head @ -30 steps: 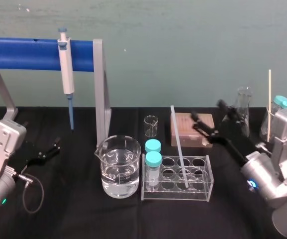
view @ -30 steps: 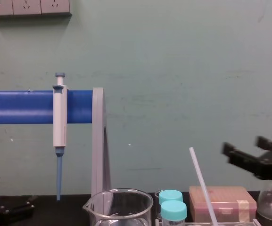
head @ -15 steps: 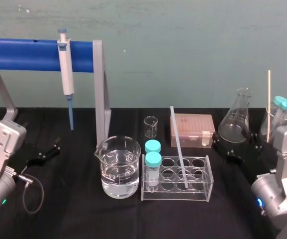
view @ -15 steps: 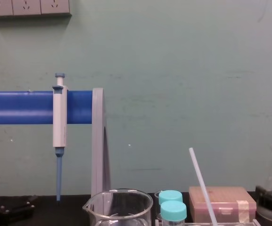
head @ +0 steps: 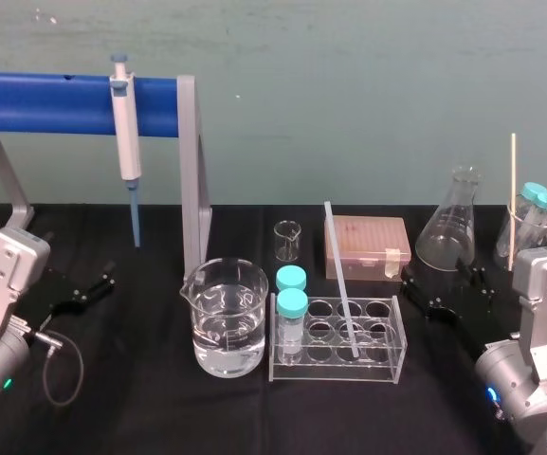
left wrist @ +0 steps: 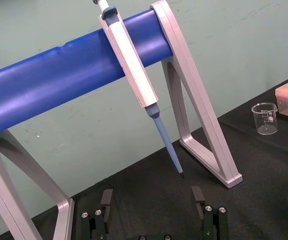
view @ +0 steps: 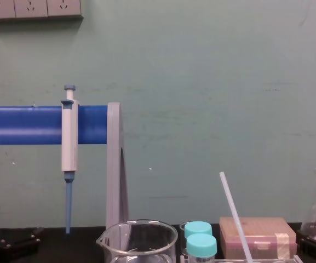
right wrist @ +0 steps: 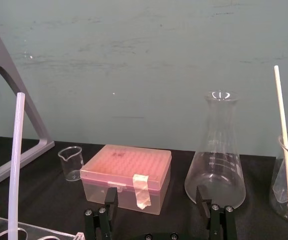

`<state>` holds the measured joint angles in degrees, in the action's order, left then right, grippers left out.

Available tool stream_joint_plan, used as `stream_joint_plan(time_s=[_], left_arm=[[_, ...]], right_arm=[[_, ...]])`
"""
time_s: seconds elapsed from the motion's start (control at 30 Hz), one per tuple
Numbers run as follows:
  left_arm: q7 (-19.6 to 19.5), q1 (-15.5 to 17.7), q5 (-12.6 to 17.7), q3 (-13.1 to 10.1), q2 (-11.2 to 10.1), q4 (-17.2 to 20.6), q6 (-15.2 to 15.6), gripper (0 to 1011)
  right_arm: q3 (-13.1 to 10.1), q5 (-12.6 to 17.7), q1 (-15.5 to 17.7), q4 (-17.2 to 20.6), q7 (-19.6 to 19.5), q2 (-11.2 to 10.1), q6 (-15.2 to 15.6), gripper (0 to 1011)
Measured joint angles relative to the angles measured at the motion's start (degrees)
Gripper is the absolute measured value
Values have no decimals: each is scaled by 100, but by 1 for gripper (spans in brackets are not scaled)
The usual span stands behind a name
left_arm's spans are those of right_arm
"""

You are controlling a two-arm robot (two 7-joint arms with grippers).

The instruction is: Pick up the stirring rod with one hand, then place it down.

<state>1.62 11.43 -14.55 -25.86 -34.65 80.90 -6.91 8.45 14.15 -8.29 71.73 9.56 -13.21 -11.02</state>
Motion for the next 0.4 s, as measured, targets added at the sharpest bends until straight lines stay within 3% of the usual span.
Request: stream_joint_plan(time_s=[0.4], left_arm=[[0,0,0,0,0,0,0,1000]], right_arm=[[-4,17,0,17,2,-4,-19,1003]])
